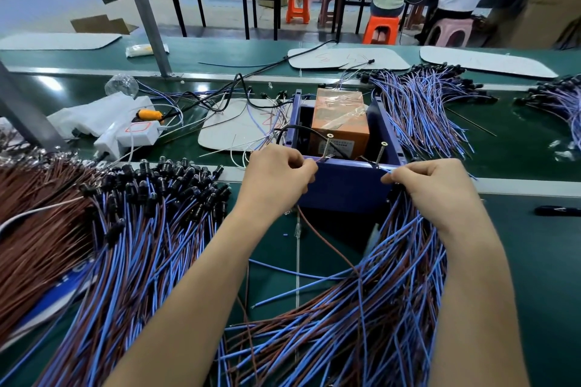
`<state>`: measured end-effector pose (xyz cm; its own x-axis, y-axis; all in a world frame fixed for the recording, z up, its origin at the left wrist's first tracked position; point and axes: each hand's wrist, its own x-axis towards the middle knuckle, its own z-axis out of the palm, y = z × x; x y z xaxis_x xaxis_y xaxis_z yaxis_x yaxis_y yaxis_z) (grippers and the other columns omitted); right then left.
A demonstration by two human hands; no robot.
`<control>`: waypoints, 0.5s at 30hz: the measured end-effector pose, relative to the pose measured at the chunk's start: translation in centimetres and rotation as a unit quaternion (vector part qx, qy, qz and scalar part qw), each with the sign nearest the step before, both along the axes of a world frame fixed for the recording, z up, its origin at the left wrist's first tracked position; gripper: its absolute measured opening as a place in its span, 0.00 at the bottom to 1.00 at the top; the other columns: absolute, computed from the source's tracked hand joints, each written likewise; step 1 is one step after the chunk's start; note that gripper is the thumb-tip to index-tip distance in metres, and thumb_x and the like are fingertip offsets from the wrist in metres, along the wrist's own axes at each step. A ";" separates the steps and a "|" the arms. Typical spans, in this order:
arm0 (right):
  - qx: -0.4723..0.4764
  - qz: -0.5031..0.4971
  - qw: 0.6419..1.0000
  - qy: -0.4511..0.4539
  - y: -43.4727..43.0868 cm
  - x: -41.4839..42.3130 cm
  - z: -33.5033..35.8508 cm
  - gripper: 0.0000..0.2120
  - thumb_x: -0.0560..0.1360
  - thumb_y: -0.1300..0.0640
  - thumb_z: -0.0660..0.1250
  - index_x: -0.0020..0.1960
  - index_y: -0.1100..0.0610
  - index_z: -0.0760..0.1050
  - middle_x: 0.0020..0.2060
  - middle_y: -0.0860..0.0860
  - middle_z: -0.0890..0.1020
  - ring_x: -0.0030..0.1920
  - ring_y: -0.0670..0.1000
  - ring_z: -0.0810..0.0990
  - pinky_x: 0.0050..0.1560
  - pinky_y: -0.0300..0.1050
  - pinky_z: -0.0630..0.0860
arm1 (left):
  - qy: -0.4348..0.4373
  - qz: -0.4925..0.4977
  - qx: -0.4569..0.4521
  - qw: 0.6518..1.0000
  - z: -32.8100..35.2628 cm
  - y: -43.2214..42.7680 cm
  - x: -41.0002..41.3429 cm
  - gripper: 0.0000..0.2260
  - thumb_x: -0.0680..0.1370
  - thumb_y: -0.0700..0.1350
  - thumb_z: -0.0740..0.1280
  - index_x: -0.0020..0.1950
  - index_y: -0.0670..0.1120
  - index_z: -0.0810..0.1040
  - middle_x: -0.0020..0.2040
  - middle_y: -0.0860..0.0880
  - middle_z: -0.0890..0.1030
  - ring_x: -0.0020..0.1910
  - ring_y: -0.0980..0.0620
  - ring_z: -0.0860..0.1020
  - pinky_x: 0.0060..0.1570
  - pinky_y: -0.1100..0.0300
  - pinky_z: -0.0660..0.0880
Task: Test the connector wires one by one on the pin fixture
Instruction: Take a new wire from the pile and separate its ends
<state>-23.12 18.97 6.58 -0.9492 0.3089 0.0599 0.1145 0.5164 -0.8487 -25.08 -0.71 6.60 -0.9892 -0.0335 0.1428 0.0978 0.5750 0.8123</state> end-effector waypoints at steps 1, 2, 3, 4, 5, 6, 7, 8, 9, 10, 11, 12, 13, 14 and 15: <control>0.000 0.002 1.000 -0.001 0.0 0.0 0.0 0.11 0.72 0.58 0.69 0.32 0.47 0.81 0.41 0.58 0.84 0.49 0.56 0.79 0.39 0.38 0.71 | -0.001 -0.001 -0.002 1.000 0.0 0.0 0.0 0.11 0.74 0.42 0.65 0.33 0.42 0.82 0.22 0.52 0.75 0.18 0.60 0.68 0.19 0.72 0.63; 0.001 0.004 1.000 -0.001 0.0 0.0 0.0 0.11 0.72 0.58 0.69 0.32 0.47 0.81 0.40 0.58 0.84 0.49 0.56 0.80 0.39 0.39 0.71 | -0.002 -0.003 -0.005 1.000 0.0 0.0 0.0 0.11 0.74 0.42 0.65 0.33 0.43 0.82 0.22 0.52 0.75 0.18 0.60 0.69 0.19 0.72 0.63; 0.002 0.006 1.000 -0.002 0.1 0.0 0.0 0.11 0.72 0.58 0.69 0.32 0.47 0.81 0.40 0.58 0.84 0.47 0.56 0.80 0.39 0.39 0.71 | -0.004 -0.004 -0.009 1.000 0.1 0.0 0.0 0.11 0.74 0.42 0.65 0.32 0.43 0.81 0.22 0.52 0.75 0.19 0.60 0.69 0.20 0.72 0.63; 0.005 0.006 1.000 -0.001 0.1 0.0 0.0 0.12 0.72 0.58 0.69 0.32 0.47 0.81 0.39 0.59 0.84 0.43 0.57 0.79 0.39 0.40 0.70 | -0.005 -0.005 -0.012 1.000 0.1 -0.1 0.0 0.11 0.74 0.43 0.65 0.32 0.43 0.81 0.22 0.52 0.75 0.19 0.60 0.69 0.20 0.72 0.63; 0.009 0.006 1.000 0.000 0.1 0.0 0.0 0.12 0.71 0.58 0.69 0.31 0.47 0.81 0.39 0.60 0.84 0.39 0.55 0.77 0.38 0.40 0.70 | -0.006 -0.005 -0.014 1.000 0.0 -0.1 0.0 0.11 0.74 0.43 0.65 0.32 0.44 0.81 0.22 0.52 0.75 0.19 0.60 0.69 0.20 0.72 0.64; 0.012 0.005 1.000 0.000 0.1 0.0 0.0 0.12 0.71 0.58 0.69 0.31 0.47 0.81 0.39 0.60 0.84 0.37 0.53 0.75 0.37 0.40 0.70 | -0.009 -0.005 -0.015 1.000 0.0 -0.1 0.0 0.11 0.74 0.43 0.65 0.32 0.44 0.81 0.23 0.52 0.76 0.19 0.60 0.69 0.21 0.72 0.64; 0.014 0.004 1.000 -0.001 0.1 0.0 0.0 0.12 0.71 0.58 0.69 0.31 0.47 0.81 0.38 0.60 0.84 0.36 0.51 0.73 0.36 0.40 0.69 | -0.010 -0.006 -0.014 1.000 0.0 -0.1 -0.1 0.11 0.74 0.43 0.65 0.32 0.44 0.81 0.23 0.51 0.76 0.19 0.59 0.69 0.21 0.71 0.64; 0.016 0.002 1.000 -0.001 0.0 0.0 -0.1 0.12 0.71 0.58 0.69 0.31 0.47 0.81 0.38 0.60 0.84 0.36 0.51 0.72 0.35 0.40 0.69 | -0.012 -0.006 -0.012 1.000 0.0 -0.2 -0.1 0.11 0.74 0.42 0.65 0.32 0.44 0.81 0.23 0.51 0.76 0.19 0.59 0.69 0.21 0.71 0.64; 0.018 0.000 1.000 -0.002 0.0 -0.1 -0.1 0.12 0.71 0.58 0.69 0.31 0.47 0.81 0.37 0.59 0.84 0.35 0.50 0.72 0.35 0.39 0.69 | -0.013 -0.006 -0.010 1.000 0.0 -0.2 -0.1 0.11 0.74 0.42 0.65 0.32 0.44 0.81 0.23 0.51 0.76 0.19 0.59 0.69 0.20 0.71 0.64; 0.018 -0.002 1.000 -0.002 0.0 -0.1 -0.1 0.12 0.71 0.58 0.69 0.31 0.47 0.81 0.36 0.57 0.84 0.34 0.50 0.73 0.35 0.39 0.69 | -0.013 -0.006 -0.009 1.000 0.0 -0.2 -0.1 0.11 0.74 0.42 0.65 0.32 0.44 0.81 0.23 0.51 0.76 0.19 0.59 0.69 0.20 0.71 0.64; 0.019 -0.003 1.000 -0.002 0.0 -0.1 -0.1 0.12 0.71 0.58 0.69 0.31 0.47 0.81 0.36 0.55 0.84 0.34 0.49 0.73 0.35 0.39 0.69 | -0.013 -0.006 -0.009 1.000 0.0 -0.2 -0.1 0.11 0.74 0.42 0.65 0.32 0.44 0.81 0.23 0.51 0.76 0.18 0.59 0.69 0.20 0.71 0.64; 0.020 -0.004 1.000 -0.002 0.0 -0.1 -0.1 0.12 0.71 0.58 0.69 0.30 0.47 0.80 0.35 0.53 0.84 0.33 0.48 0.74 0.34 0.38 0.69 | -0.013 -0.006 -0.008 1.000 0.0 -0.2 -0.1 0.11 0.74 0.42 0.65 0.32 0.44 0.81 0.23 0.52 0.76 0.18 0.59 0.69 0.20 0.71 0.64; 0.021 -0.006 1.000 0.000 0.0 -0.1 -0.1 0.12 0.71 0.58 0.69 0.30 0.47 0.80 0.34 0.53 0.83 0.32 0.47 0.73 0.33 0.38 0.69 | -0.013 -0.005 -0.008 1.000 -0.1 -0.1 -0.1 0.12 0.74 0.43 0.65 0.32 0.44 0.81 0.22 0.52 0.76 0.18 0.59 0.69 0.20 0.72 0.64; 0.019 -0.008 1.000 0.004 0.0 -0.1 -0.1 0.11 0.70 0.58 0.69 0.31 0.47 0.81 0.34 0.55 0.83 0.32 0.48 0.73 0.33 0.38 0.69 | -0.012 -0.005 -0.007 1.000 -0.1 -0.1 -0.1 0.12 0.74 0.43 0.65 0.32 0.44 0.81 0.22 0.52 0.76 0.18 0.59 0.69 0.20 0.72 0.64; 0.016 -0.011 1.000 0.010 0.0 -0.1 -0.1 0.10 0.70 0.57 0.70 0.31 0.47 0.81 0.33 0.57 0.83 0.31 0.48 0.72 0.33 0.39 0.69 | -0.011 -0.004 -0.006 1.000 -0.1 -0.1 -0.1 0.12 0.74 0.42 0.65 0.32 0.44 0.81 0.22 0.52 0.76 0.18 0.59 0.69 0.20 0.72 0.64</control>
